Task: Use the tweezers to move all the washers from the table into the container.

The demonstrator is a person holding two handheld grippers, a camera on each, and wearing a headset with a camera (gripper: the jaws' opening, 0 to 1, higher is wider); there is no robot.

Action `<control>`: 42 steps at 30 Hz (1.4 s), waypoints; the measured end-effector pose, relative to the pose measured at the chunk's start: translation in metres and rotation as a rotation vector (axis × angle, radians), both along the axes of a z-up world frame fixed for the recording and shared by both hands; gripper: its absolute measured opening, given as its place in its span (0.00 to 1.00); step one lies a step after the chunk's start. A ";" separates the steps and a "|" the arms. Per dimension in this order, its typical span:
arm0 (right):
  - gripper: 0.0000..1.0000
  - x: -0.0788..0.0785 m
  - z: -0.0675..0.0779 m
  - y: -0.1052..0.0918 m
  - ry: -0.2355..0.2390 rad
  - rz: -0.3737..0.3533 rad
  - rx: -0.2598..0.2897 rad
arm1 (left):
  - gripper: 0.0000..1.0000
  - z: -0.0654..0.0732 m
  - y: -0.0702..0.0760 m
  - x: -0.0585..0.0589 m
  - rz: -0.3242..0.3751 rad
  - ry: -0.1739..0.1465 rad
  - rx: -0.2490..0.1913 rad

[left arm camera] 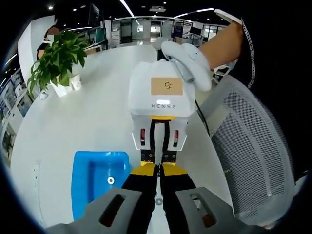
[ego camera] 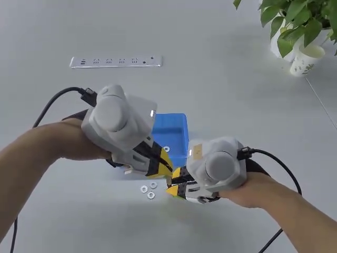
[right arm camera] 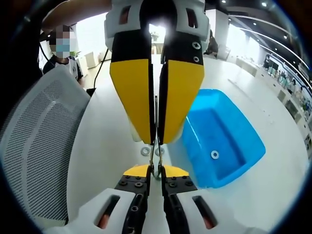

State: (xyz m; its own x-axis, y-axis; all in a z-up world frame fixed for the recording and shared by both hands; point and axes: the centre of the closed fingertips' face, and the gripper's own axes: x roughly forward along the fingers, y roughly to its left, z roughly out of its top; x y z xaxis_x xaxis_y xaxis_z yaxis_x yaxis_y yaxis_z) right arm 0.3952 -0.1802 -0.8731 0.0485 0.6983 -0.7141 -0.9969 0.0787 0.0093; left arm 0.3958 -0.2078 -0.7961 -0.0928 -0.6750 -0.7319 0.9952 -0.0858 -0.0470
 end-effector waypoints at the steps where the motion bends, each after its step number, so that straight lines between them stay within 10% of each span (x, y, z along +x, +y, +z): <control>1: 0.10 0.000 0.000 0.000 0.000 -0.001 0.000 | 0.06 0.000 0.000 0.000 0.000 -0.001 0.000; 42: 0.10 0.003 0.046 0.002 -0.030 0.007 0.038 | 0.06 0.047 -0.001 0.001 0.009 -0.025 -0.013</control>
State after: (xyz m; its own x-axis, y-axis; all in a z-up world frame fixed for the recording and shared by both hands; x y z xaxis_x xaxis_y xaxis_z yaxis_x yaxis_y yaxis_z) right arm 0.3984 -0.1786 -0.8269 0.0643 0.7253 -0.6854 -0.9973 0.0720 -0.0173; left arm 0.3967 -0.2084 -0.7494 -0.0680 -0.6856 -0.7248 0.9968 -0.0768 -0.0209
